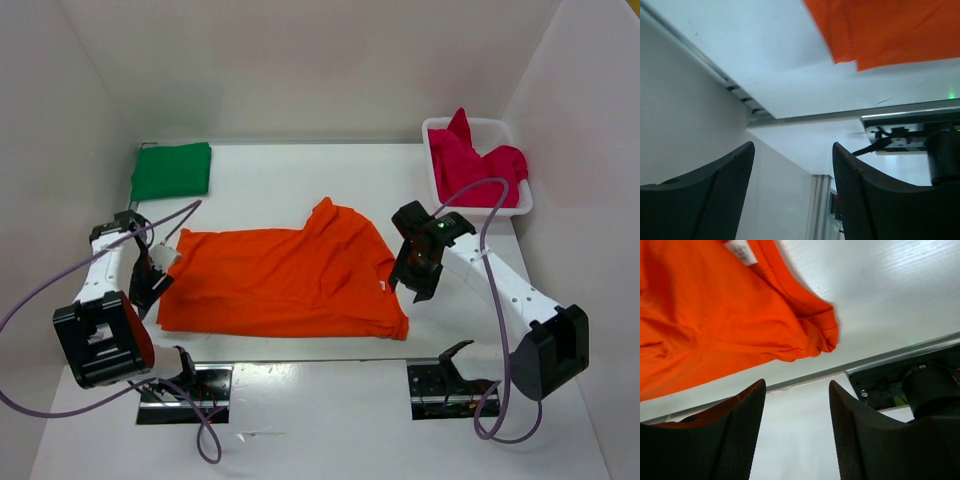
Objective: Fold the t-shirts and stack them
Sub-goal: Fold the flattened tshirt in 1/3 of the way, then grap the side of the flattened tshirt furthest away from the robot with both arms, then fold the other side of the tshirt into a rectangle, then rotate the tshirt 90 degrees
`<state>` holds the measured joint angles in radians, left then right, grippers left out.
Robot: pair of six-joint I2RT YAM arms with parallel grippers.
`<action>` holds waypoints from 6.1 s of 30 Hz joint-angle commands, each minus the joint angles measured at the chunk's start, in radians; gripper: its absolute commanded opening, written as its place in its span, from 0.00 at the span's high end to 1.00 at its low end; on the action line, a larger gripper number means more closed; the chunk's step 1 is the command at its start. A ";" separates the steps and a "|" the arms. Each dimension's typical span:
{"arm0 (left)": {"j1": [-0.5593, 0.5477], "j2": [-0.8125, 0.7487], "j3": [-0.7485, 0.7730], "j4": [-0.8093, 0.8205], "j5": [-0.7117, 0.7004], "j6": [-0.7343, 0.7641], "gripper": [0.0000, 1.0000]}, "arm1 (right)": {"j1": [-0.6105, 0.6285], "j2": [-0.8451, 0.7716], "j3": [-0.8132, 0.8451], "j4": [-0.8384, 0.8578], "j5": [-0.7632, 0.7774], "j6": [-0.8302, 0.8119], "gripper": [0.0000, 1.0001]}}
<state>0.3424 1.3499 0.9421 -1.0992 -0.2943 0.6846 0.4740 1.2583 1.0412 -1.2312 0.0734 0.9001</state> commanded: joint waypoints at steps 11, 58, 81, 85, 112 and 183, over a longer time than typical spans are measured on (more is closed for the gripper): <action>0.032 0.403 0.504 0.234 0.470 -0.269 0.22 | -0.058 0.712 0.624 0.463 0.068 -0.334 0.41; -0.117 0.625 0.509 0.430 0.469 -0.398 1.00 | -0.109 0.917 0.840 0.510 -0.125 -0.419 1.00; -0.097 0.209 0.074 0.377 0.287 -0.149 1.00 | -0.026 0.222 -0.049 0.637 -0.201 -0.211 1.00; -0.097 0.209 0.063 0.410 0.250 -0.140 1.00 | -0.012 0.213 -0.078 0.628 -0.175 -0.191 1.00; -0.155 0.210 0.192 0.489 0.259 -0.105 1.00 | -0.012 0.188 0.047 0.520 -0.070 -0.192 1.00; -0.155 0.407 0.078 0.651 0.229 -0.120 0.46 | 0.130 0.018 -0.397 0.398 -0.034 0.370 0.27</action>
<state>0.1783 1.7187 1.0401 -0.5468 -0.0257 0.5690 0.5934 1.2663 0.6399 -0.8883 0.0387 1.2415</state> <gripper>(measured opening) 0.574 0.730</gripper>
